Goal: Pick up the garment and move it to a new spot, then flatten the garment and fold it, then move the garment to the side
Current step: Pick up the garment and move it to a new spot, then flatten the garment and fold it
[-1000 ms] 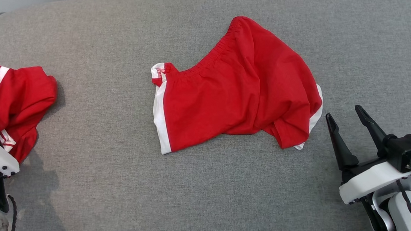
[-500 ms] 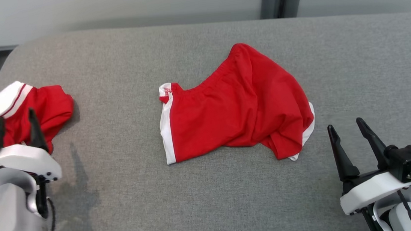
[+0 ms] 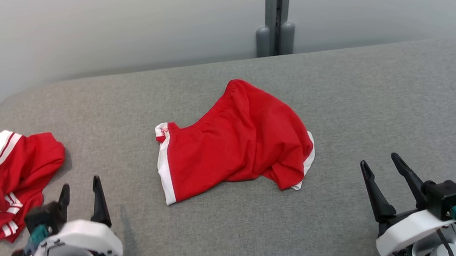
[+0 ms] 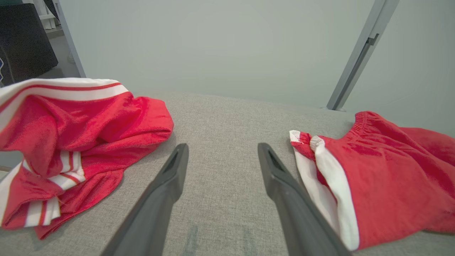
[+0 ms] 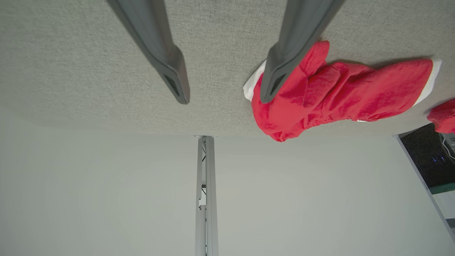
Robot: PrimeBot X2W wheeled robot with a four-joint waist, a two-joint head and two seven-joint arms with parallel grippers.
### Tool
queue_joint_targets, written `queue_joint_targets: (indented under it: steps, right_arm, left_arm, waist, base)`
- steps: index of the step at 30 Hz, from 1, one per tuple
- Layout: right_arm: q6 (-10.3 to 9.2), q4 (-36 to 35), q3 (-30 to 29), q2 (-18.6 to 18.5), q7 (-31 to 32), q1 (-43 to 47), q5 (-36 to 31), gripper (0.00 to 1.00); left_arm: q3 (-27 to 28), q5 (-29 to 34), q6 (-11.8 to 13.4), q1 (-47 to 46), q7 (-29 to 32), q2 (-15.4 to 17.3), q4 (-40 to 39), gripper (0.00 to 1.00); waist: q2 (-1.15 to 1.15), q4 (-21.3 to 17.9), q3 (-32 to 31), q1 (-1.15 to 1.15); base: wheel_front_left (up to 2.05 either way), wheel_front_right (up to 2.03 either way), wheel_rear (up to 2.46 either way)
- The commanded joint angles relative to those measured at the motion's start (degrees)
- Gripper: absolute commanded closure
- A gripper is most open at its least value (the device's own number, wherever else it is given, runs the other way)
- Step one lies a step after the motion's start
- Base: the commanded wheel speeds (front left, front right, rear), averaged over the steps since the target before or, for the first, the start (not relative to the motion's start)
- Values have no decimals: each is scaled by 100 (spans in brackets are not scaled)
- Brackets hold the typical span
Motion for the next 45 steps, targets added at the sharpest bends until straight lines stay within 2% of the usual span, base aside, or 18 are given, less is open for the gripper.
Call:
queue_joint_targets:
  steps: [1,14,21,36,45]
  right_arm:
    - [1,14,9,-17,0,114,67,0]
    - [1,8,118,-15,0,438,139,0]
    - [1,-21,235,-18,-1,509,211,0]
    - [1,72,378,-17,0,341,295,0]
    - [1,256,631,-17,0,-47,323,0]
  left_arm:
    - [97,70,30,323,-10,-29,-226,0]
    - [304,532,-26,1672,-10,-231,-1378,0]
    - [308,683,-5,2096,-10,-281,-1657,0]
    - [-87,518,73,2008,-10,-288,-1711,0]
    - [-409,421,64,1668,-11,-285,-1719,0]
  waist:
    - [0,-173,-188,0]
    - [0,-244,-551,0]
    - [0,-176,-595,0]
    - [0,-105,-391,0]
    - [0,86,179,0]
  base:
    - [0,0,0]
    - [0,0,0]
    - [0,0,0]
    - [0,0,0]
    - [0,0,0]
